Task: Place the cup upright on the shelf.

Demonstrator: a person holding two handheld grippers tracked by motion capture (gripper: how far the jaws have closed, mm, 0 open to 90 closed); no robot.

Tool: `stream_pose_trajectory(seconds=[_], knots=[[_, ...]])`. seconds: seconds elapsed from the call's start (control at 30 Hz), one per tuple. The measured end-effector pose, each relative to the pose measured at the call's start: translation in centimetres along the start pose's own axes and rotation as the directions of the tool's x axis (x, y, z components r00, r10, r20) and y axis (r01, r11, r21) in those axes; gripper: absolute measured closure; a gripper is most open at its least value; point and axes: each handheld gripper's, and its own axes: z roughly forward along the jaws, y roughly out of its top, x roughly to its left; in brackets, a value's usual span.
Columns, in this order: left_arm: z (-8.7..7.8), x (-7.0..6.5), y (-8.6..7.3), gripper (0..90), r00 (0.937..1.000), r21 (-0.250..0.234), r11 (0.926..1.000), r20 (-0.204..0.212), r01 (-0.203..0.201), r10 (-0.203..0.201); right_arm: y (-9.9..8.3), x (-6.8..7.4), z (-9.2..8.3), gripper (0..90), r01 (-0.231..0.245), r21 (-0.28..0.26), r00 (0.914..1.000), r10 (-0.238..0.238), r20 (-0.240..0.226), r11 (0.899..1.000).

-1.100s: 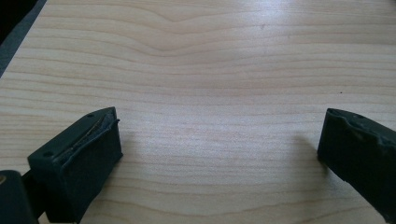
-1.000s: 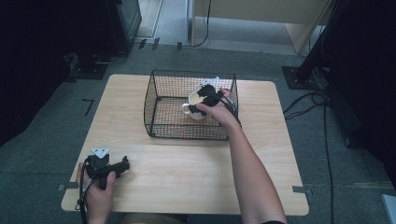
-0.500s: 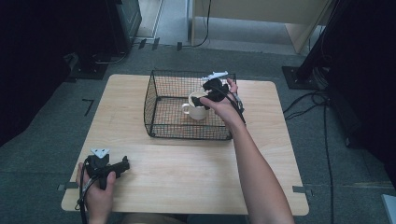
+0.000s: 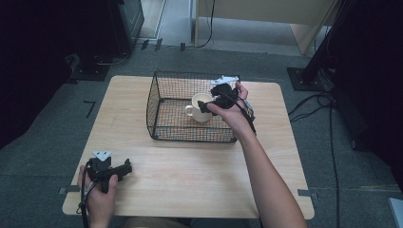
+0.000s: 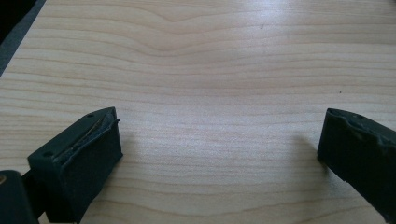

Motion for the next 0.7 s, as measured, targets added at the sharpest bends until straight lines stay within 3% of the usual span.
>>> stream_pose_trajectory(seconds=[0.1,0.7], knots=[[0.0,0.0,0.0,0.0,1.0000,0.000,1.0000,0.000,0.000,0.000,-0.6,0.2,-0.6,0.4,0.020,-0.011,0.9997,-0.020,0.017,1.000],[0.0,0.0,0.0,0.0,1.0000,-0.002,1.0000,0.000,0.002,-0.002,-4.7,1.8,-5.3,0.4,0.034,-0.051,0.9993,-0.035,-0.012,0.998]])
